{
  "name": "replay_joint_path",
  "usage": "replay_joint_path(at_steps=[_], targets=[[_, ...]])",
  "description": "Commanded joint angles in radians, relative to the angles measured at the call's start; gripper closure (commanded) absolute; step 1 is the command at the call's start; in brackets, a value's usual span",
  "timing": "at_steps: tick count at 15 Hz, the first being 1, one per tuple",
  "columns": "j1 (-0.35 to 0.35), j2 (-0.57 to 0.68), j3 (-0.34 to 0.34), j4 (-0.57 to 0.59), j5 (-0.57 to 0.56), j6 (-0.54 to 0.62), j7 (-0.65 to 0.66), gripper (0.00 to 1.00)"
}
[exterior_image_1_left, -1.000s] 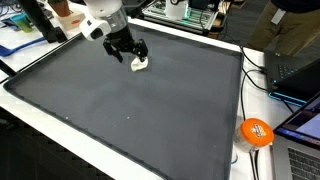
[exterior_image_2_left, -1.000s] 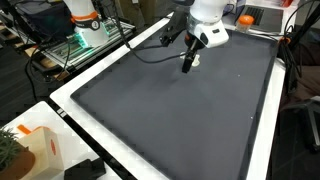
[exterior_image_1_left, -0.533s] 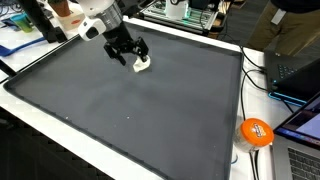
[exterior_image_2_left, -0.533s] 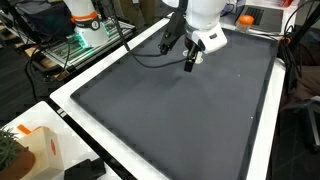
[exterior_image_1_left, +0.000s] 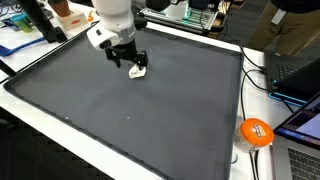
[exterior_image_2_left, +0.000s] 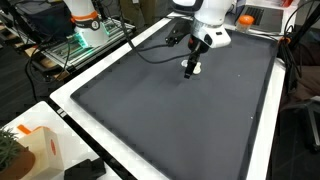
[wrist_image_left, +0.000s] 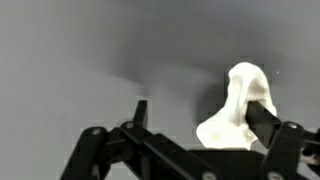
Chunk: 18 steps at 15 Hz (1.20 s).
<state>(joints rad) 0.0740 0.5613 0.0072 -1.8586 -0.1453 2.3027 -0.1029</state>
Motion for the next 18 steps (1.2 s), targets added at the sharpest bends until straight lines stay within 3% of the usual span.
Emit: replay_joint_path(at_steps=[1,6,15,18], targets=[[0.098,0.040,-0.045,0.034,-0.153,-0.069,0.115,0.00],[0.072,0.045,0.039,0.068,-0.077,-0.150,0.025,0.00],[-0.031,0.004,0.014,0.092,0.036,-0.206,0.053,0.00],[-0.092,-0.087,0.063,0.038,0.152,-0.202,-0.047,0.00]])
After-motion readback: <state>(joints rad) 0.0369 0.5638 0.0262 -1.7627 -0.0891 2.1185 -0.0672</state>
